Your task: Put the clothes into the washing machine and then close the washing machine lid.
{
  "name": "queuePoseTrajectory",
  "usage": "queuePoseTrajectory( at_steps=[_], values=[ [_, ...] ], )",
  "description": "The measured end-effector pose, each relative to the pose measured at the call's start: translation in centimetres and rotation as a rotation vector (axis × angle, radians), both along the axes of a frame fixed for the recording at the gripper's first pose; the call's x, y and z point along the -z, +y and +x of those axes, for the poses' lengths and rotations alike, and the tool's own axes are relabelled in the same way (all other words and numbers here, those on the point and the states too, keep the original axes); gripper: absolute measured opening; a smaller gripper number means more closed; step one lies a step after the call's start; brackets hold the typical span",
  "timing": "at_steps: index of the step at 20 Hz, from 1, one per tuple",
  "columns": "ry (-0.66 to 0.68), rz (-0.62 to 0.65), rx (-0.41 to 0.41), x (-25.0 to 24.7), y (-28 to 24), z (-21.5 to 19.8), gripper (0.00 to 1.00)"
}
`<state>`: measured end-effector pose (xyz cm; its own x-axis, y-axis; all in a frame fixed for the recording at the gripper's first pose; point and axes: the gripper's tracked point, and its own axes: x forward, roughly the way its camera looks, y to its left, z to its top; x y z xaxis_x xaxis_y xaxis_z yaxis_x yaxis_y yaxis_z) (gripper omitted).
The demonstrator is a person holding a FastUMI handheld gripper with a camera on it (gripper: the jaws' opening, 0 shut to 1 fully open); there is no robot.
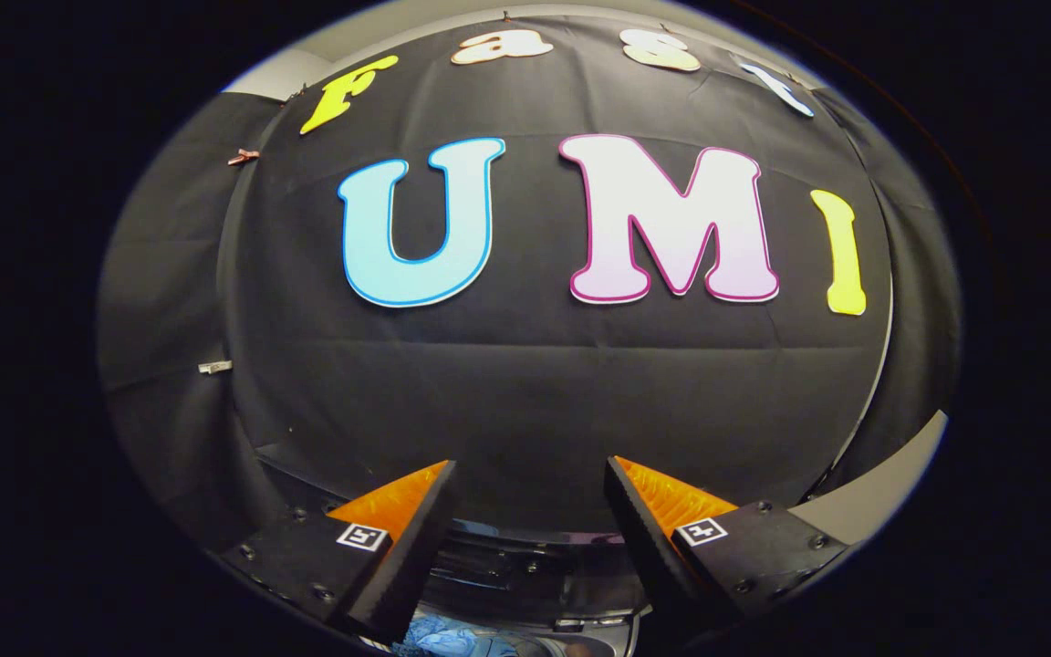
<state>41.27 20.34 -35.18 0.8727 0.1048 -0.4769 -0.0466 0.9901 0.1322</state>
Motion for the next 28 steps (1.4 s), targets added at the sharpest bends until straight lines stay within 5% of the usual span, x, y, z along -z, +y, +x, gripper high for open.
queuePoseTrajectory(
  at_steps=[19, 28],
  values=[
    [0.134, 0.021, 0.054, 3.0, -0.8, 0.1, 0.99],
    [0.160, -0.014, 0.090, 1.6, -0.7, -3.3, 1.00]
  ],
)
